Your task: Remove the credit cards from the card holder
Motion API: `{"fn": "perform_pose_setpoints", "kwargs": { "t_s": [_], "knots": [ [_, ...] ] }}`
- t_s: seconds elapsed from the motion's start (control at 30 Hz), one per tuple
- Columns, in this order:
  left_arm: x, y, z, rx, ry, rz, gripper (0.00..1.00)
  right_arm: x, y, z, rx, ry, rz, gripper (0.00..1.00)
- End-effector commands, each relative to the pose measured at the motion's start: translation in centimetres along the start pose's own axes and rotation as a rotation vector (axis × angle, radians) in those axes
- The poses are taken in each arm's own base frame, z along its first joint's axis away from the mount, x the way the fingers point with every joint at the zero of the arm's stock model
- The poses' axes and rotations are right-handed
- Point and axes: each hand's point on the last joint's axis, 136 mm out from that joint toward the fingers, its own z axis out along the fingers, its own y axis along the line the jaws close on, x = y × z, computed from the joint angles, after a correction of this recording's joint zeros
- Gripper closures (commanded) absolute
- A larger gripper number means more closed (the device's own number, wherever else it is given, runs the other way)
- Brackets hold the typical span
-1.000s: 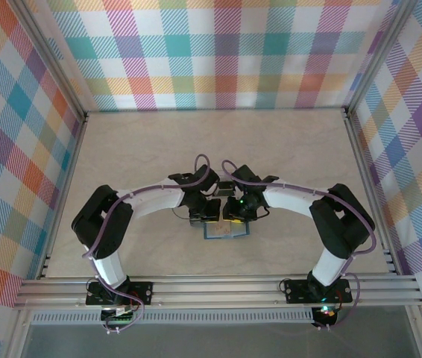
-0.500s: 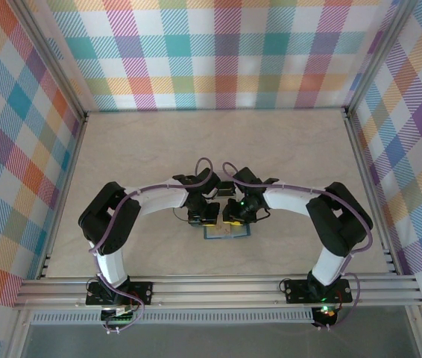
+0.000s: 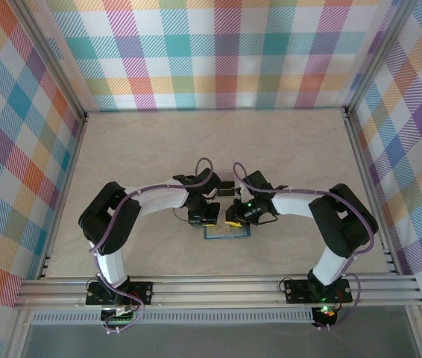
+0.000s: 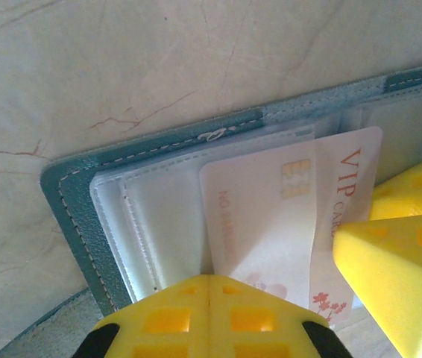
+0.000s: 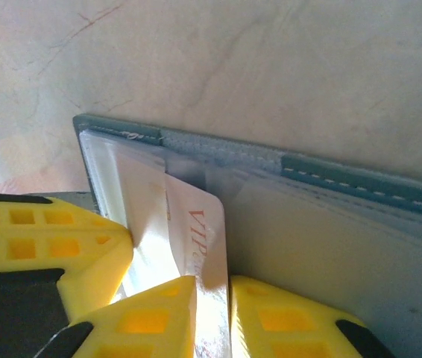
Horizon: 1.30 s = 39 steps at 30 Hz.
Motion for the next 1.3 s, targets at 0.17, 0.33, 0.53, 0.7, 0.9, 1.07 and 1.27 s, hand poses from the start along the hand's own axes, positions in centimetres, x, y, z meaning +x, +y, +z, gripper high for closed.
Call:
{"fn": "perform_pose_setpoints", "kwargs": {
  "t_s": [0.17, 0.33, 0.53, 0.7, 0.9, 1.07, 1.27],
  "knots": [
    [2.0, 2.2, 1.4, -0.098, 0.062, 0.008, 1.0, -0.1, 1.6, -1.0, -0.092, -0.019, -0.024, 0.87],
    [1.7, 2.1, 0.7, -0.096, 0.037, 0.011, 1.0, -0.2, 0.7, -1.8, -0.023, -0.045, -0.035, 0.9],
    [1.5, 1.7, -0.1, -0.082, 0.009, 0.021, 1.0, -0.2, -0.8, -3.7, 0.138, -0.067, -0.069, 0.92],
    [0.9, 0.7, -1.0, -0.045, -0.023, 0.031, 1.0, -0.5, -0.2, -5.2, 0.173, -0.09, -0.106, 0.94],
    [0.5, -0.2, -3.0, -0.019, -0.067, 0.051, 1.0, -1.2, 1.4, -6.6, 0.168, -0.119, -0.16, 0.95],
    [-0.1, -0.1, -4.8, -0.035, -0.137, 0.065, 1.0, -2.1, 3.1, -7.6, 0.161, -0.136, -0.272, 0.98],
    [-0.2, 1.4, -5.6, -0.041, -0.201, 0.035, 1.0, -4.7, 6.0, -9.3, 0.207, -0.145, -0.553, 1.0]
  ]
}}
